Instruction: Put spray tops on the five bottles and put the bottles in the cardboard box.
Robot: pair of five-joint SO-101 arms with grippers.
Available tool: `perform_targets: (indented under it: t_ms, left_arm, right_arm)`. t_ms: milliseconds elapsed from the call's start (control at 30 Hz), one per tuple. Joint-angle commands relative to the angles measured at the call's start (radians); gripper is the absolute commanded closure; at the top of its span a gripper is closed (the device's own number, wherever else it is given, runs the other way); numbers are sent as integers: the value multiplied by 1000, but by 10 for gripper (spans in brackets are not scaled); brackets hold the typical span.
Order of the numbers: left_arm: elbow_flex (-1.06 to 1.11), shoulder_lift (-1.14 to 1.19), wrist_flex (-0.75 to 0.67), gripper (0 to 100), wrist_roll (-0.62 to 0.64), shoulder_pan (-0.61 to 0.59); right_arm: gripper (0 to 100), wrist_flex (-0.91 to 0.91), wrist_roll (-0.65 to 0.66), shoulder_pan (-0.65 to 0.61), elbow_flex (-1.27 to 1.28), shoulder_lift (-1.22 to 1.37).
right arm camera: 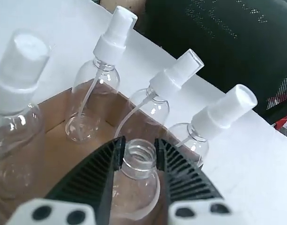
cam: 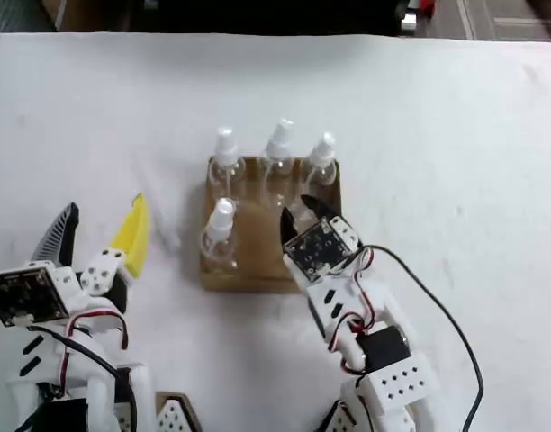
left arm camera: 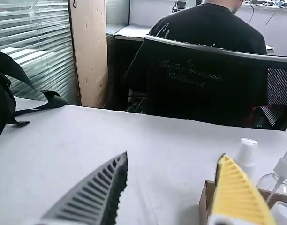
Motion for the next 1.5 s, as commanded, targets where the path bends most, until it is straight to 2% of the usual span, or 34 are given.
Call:
perform_targets:
  t_ms: [0,233,867,1000,1167,1300,1367,1467]
  left_arm:
    - [-5,10,-35,717,-8,10]
    - [-5,10,-32,717,-8,10]
    - [-5,10,-34,717,-8,10]
    - [-5,10,-34,718,0,10]
    - [-5,10,-32,714,126,-22]
    - [-5,10,-35,715,91,-30]
    - [-5,10,-35,717,75,-27]
    - [-5,10,-63,718,84,-31]
  right_arm:
    - [976,2,12,1,-9,-16]
    - [861,10,11,1,-8,-16]
    - [874,12,5,1,-12,-19]
    - [873,19,3,1,-9,-91]
    - [872,171,-130,1,-8,-317]
    - [872,289,-215,30,-17,-476]
    - [873,248,-256,91,-21,-430]
    - [874,153,-396,228,-3,-400]
